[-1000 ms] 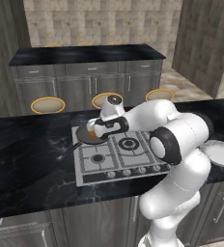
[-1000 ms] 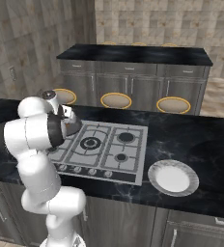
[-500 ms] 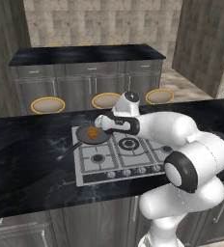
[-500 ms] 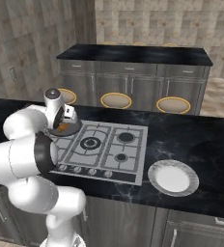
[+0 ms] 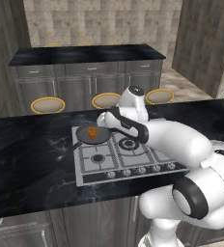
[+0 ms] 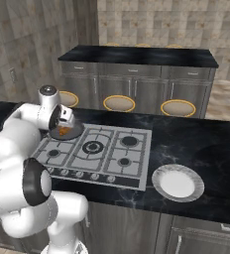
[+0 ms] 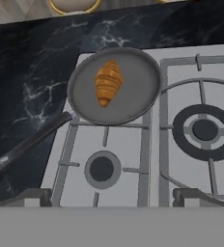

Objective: Pick the croissant and place it on the pan. Then turn on the stove to warm the croissant.

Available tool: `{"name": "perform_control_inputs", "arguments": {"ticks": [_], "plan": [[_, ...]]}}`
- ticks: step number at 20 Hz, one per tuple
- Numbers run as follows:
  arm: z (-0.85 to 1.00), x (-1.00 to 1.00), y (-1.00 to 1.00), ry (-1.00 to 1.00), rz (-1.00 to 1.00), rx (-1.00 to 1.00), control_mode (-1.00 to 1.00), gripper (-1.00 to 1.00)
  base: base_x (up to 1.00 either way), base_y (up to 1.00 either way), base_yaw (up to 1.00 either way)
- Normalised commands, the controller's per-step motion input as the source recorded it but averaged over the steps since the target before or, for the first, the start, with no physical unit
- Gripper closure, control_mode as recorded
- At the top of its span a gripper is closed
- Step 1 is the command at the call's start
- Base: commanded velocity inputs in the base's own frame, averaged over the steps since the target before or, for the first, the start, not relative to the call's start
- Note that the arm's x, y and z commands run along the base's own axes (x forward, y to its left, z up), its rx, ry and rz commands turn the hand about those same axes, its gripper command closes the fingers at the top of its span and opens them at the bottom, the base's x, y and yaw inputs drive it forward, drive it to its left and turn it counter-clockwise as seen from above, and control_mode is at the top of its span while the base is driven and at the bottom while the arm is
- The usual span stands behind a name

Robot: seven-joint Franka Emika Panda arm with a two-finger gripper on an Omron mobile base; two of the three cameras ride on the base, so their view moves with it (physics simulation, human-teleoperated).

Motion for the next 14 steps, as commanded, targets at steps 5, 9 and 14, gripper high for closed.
{"name": "perform_control_inputs", "arguments": {"ticks": [5, 9, 14], "plan": [[0.23, -0.55, -0.09, 0.12, -0.06, 0.0, -1.0, -1.0, 0.0, 0.0, 0.0], [0.02, -0.63, -0.21, 0.07, -0.04, 0.0, -1.0, -1.0, 0.0, 0.0, 0.0], [0.0, -0.54, -0.17, 0.03, -0.02, 0.0, -1.0, -1.0, 0.0, 0.0, 0.0]]}}
